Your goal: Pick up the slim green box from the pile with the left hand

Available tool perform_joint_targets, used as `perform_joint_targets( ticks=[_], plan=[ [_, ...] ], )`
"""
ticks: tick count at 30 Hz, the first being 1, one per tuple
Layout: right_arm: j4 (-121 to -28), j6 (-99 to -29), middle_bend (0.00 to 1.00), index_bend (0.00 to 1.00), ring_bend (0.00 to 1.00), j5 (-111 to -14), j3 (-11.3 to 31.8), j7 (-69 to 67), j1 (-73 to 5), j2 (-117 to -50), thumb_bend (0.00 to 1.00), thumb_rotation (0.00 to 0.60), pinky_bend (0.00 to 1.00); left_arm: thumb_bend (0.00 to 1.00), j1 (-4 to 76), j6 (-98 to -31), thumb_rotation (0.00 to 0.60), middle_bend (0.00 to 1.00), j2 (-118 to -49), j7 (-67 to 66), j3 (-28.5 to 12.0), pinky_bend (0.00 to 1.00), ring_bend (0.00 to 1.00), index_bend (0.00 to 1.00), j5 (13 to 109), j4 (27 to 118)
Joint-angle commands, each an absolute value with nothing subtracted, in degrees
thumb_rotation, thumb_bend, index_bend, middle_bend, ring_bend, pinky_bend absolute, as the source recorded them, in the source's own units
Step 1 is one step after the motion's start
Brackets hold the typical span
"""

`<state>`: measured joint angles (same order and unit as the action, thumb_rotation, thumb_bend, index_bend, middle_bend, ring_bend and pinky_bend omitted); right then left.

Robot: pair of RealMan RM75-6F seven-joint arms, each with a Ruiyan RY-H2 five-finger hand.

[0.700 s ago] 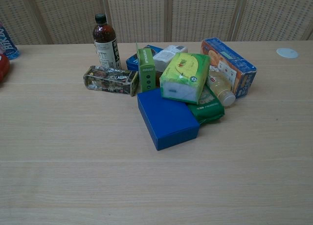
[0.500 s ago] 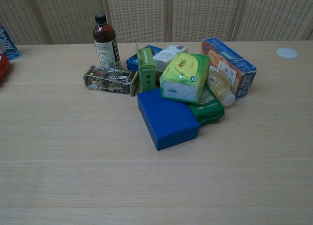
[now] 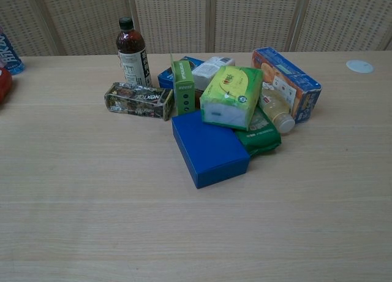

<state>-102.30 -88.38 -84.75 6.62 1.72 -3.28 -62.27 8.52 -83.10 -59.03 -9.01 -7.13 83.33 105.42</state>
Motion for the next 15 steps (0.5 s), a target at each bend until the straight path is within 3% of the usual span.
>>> perform_joint_targets(
  ticks=[1,8,15],
  plan=[
    [-102.2,-88.1,0.00,0.00,0.00,-84.7,6.6,1.8,-3.4,-62.4,0.00,0.512,0.00,0.00,14.7,-76.1,0.600,0.00,-58.7,-14.6,-9.8,0.00,0.00,0.00,82.0,107.4],
    [-101.8,-87.2,0.00,0.00,0.00,-84.1,6.7,1.5,-3.8,-62.6,0.00,0.512,0.00,0.00,28.2,-61.7,0.600,0.00,-61.5,-23.5,-12.5,0.00,0.00,0.00,83.7,103.8],
    [-101.0,-86.3,0.00,0.00,0.00,-82.8,7.2,0.3,-4.2,-62.5,0.00,0.509,0.00,0.00,39.9,-48.4,0.600,0.00,-69.3,-26.5,-13.5,0.00,0.00,0.00,79.2,94.2]
  ],
)
